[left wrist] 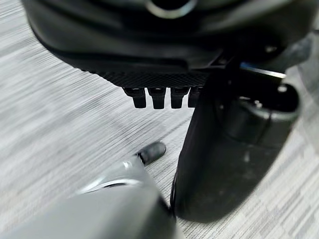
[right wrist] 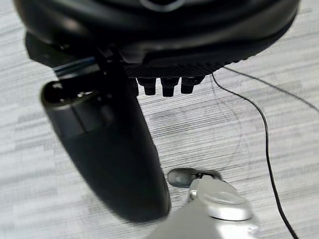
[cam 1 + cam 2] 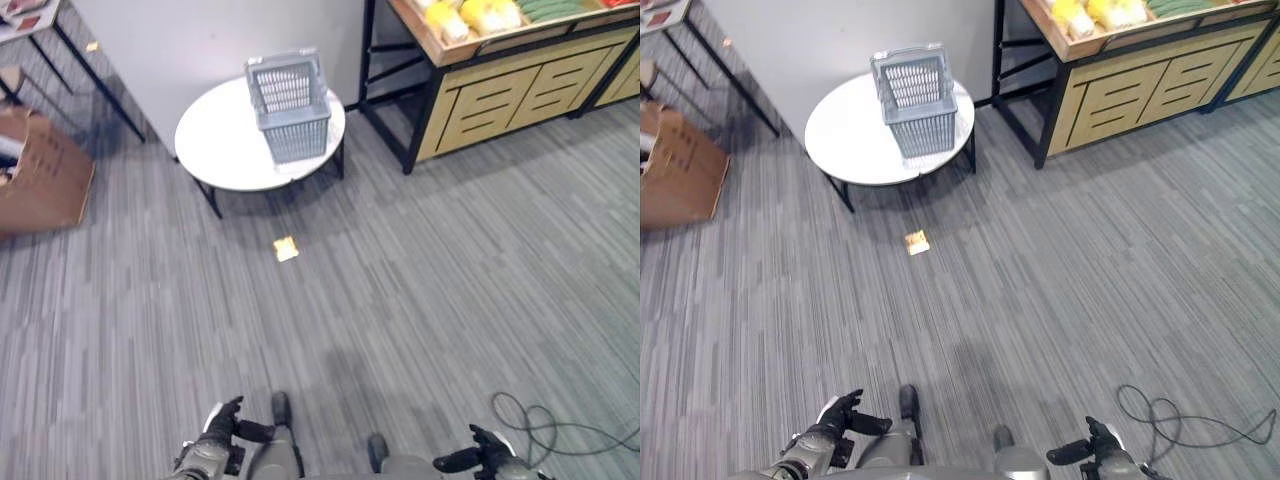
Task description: Get the vegetables into the basket
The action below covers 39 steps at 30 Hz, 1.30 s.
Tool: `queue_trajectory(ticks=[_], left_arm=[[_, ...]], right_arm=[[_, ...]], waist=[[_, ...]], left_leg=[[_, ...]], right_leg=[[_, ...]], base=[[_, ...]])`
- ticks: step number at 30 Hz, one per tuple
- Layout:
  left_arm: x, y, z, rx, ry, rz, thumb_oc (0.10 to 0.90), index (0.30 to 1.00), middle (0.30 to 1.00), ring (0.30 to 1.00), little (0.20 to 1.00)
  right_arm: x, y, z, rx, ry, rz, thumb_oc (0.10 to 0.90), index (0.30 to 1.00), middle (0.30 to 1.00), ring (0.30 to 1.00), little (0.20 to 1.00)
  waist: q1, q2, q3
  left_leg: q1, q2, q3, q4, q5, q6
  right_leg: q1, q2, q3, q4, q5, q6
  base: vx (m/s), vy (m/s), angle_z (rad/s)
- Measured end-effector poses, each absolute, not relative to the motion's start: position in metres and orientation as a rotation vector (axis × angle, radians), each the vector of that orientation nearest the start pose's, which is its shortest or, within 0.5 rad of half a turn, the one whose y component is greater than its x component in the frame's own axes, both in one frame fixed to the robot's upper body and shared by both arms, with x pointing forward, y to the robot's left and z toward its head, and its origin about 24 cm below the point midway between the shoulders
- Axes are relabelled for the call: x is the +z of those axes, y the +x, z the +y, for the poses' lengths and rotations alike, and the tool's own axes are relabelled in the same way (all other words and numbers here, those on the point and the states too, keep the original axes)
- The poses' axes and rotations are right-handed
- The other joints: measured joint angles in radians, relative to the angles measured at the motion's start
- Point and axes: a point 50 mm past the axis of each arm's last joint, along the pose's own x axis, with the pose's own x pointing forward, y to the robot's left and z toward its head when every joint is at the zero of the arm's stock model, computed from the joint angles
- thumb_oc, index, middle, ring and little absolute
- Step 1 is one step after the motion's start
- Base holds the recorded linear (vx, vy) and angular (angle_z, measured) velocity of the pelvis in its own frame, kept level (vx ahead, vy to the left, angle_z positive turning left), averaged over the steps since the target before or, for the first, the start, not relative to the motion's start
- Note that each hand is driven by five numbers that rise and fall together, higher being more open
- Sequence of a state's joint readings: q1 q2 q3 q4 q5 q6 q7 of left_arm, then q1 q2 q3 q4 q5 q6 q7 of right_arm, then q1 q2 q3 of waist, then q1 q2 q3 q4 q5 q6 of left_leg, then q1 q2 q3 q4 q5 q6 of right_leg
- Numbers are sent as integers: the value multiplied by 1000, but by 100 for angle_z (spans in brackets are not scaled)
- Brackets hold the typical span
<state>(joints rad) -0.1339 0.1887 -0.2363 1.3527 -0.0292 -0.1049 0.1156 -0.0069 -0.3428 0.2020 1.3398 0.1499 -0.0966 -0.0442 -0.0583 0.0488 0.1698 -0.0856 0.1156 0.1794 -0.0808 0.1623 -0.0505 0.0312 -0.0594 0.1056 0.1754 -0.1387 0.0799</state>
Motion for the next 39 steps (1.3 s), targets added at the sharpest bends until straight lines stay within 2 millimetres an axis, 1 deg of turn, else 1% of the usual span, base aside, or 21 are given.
queue_trajectory(ticks=[2, 3, 4, 5, 7, 9, 10, 12, 14, 16, 18, 21, 23, 24, 28, 30, 33, 34, 35, 37, 39], left_arm=[[-157, 123, 221, 30, 407, 1121, 900, 1000, 1000, 1000, 1000], [-156, 121, 228, 42, 423, 1131, 900, 1000, 1000, 1000, 1000], [-153, 122, 238, 56, 451, 1134, 900, 1000, 1000, 1000, 1000], [-152, 122, 242, 55, 469, 1134, 900, 1000, 1000, 1000, 1000], [-151, 122, 247, 63, 478, 1137, 900, 1000, 1000, 1000, 1000], [-151, 121, 248, 65, 480, 1144, 900, 1000, 1000, 1000, 1000], [-151, 122, 247, 58, 482, 1142, 900, 1000, 1000, 1000, 1000], [-152, 120, 245, 40, 479, 1149, 900, 1000, 1000, 1000, 1000], [-154, 114, 244, 33, 478, 1166, 900, 1000, 1000, 1000, 1000], [-155, 112, 245, 35, 482, 1178, 900, 1000, 1000, 1000, 1000], [-157, 104, 246, 37, 483, 1214, 900, 1000, 1000, 1000, 1000], [-156, 104, 247, 24, 503, 1205, 900, 1000, 1000, 1000, 1000], [-159, 95, 245, 15, 498, 1228, 900, 1000, 1000, 1000, 1000], [-161, 93, 238, 10, 472, 1230, 900, 1000, 1000, 1000, 1000], [-161, 95, 238, 23, 461, 1224, 900, 1000, 1000, 1000, 1000], [-162, 92, 237, 33, 436, 1234, 900, 1000, 1000, 1000, 1000], [-161, 93, 239, 55, 407, 1235, 900, 1000, 1000, 1000, 1000], [-160, 96, 240, 63, 400, 1227, 900, 1000, 1000, 1000, 1000], [-161, 97, 238, 60, 399, 1226, 900, 1000, 1000, 1000, 1000], [-159, 106, 235, 51, 400, 1202, 900, 1000, 1000, 1000, 1000], [-156, 112, 240, 75, 394, 1185, 900, 1000, 1000, 1000, 1000]], right_arm=[[-157, 73, -265, -149, -314, 1251, 900, 1000, 1000, 1000, 1000], [-161, 70, -255, -119, -304, 1264, 900, 1000, 1000, 1000, 1000], [-165, 70, -240, -61, -304, 1268, 900, 1000, 1000, 1000, 1000], [-165, 73, -237, -37, -319, 1263, 900, 1000, 1000, 1000, 1000], [-162, 89, -237, -7, -362, 1229, 900, 1000, 1000, 1000, 1000], [-160, 95, -238, -8, -367, 1210, 900, 1000, 1000, 1000, 1000], [-158, 100, -242, -16, -380, 1198, 900, 1000, 1000, 1000, 1000], [-152, 110, -251, -34, -399, 1152, 900, 1000, 1000, 1000, 1000], [-149, 117, -255, -37, -405, 1123, 900, 1000, 1000, 1000, 1000], [-146, 126, -255, -39, -409, 1107, 900, 1000, 1000, 1000, 1000], [-148, 127, -247, -25, -391, 1101, 900, 1000, 1000, 1000, 1000], [-153, 121, -237, -8, -368, 1120, 900, 1000, 1000, 1000, 1000], [-154, 113, -241, -16, -374, 1141, 900, 1000, 1000, 1000, 1000], [-151, 117, -246, -24, -384, 1135, 900, 1000, 1000, 1000, 1000], [-147, 124, -253, -26, -395, 1114, 900, 1000, 1000, 1000, 1000], [-142, 135, -255, -25, -397, 1076, 900, 1000, 1000, 1000, 1000], [-141, 136, -258, -32, -397, 1068, 900, 1000, 1000, 1000, 1000], [-141, 135, -259, -31, -403, 1074, 900, 1000, 1000, 1000, 1000], [-141, 136, -261, -30, -412, 1077, 900, 1000, 1000, 1000, 1000], [-142, 123, -271, -59, -431, 1127, 900, 1000, 1000, 1000, 1000], [-144, 100, -288, -141, -431, 1213, 900, 1000, 1000, 1000, 1000]], waist=[[8, -29, -9], [12, -55, -22], [17, -103, -39], [21, -115, -38], [30, -120, -34], [44, -109, -28], [49, -107, -18], [38, -81, 28], [33, -62, 26], [23, -57, 39], [1, -65, 47], [-13, -89, 46], [-19, -73, 47], [-19, -35, 40], [-34, -25, 37], [-41, -11, 25], [-35, -7, 16], [-29, -8, 16], [-25, -10, 18], [-21, -12, 17], [-6, -18, 24]], left_leg=[[8, -20, 26, 5, -25, 26], [5, -38, 29, 10, -41, 43], [5, -81, 40, 17, -58, 67], [7, -91, 51, 18, -60, 71], [10, -105, 66, 19, -76, 90], [29, -112, 62, 20, -92, 113], [57, -114, 51, 12, -137, 147], [110, -119, 46, -7, -132, 133], [119, -121, 54, -7, -156, 151], [128, -120, 48, -7, -172, 143], [163, -125, 41, -7, -181, 113], [222, -124, 0, -7, -234, 70], [270, -97, -28, -6, -267, 27], [273, -48, -35, 15, -254, 4], [271, -1, -62, 114, -212, -42], [247, 31, -104, 164, -200, -59], [132, 52, -178, 398, -139, -158], [96, 51, -189, 470, -126, -173], [85, 50, -195, 507, -124, -176], [45, 45, -195, 592, -61, -174], [-72, 14, -143, 384, -91, -140]], right_leg=[[-58, -21, 8, 111, -9, 9], [-97, -38, 14, 180, -23, 20], [-119, -74, 34, 211, -8, 45], [-133, -84, 33, 232, -3, 53], [-168, -90, 30, 298, 31, 90], [-191, -99, 29, 362, 49, 85], [-215, -91, 3, 440, 91, 86], [-300, -106, -25, 641, 184, 78], [-362, -106, -34, 564, 103, 81], [-383, -100, -86, 287, 82, 75], [-378, -72, -72, -24, 172, 73], [-361, -74, -70, -170, 291, 65], [-315, -65, -89, -188, 386, 49], [-302, -24, -114, -177, 365, 8], [-230, 9, -161, -170, 325, -38], [-223, 27, -178, -156, 283, -35], [-186, 44, -214, -160, 237, -86], [-178, 41, -217, -156, 242, -105], [-171, 43, -216, -154, 239, -108], [-121, 42, -227, -154, 204, -142], [-51, 38, -246, -239, 169, -159]], base=[[130, 196, -26], [170, 288, -12], [168, 296, -8], [123, 229, -11], [116, 198, -12], [210, 309, 5], [104, 143, -3], [119, 82, 12], [202, 54, -2], [249, -6, -5], [280, -60, 26], [353, -136, 52], [315, -223, 28], [412, -327, 20], [205, -221, 21], [229, -333, 22], [170, -281, 28], [180, -190, 8], [181, -190, 1], [186, -71, 24], [468, 73, 48]])
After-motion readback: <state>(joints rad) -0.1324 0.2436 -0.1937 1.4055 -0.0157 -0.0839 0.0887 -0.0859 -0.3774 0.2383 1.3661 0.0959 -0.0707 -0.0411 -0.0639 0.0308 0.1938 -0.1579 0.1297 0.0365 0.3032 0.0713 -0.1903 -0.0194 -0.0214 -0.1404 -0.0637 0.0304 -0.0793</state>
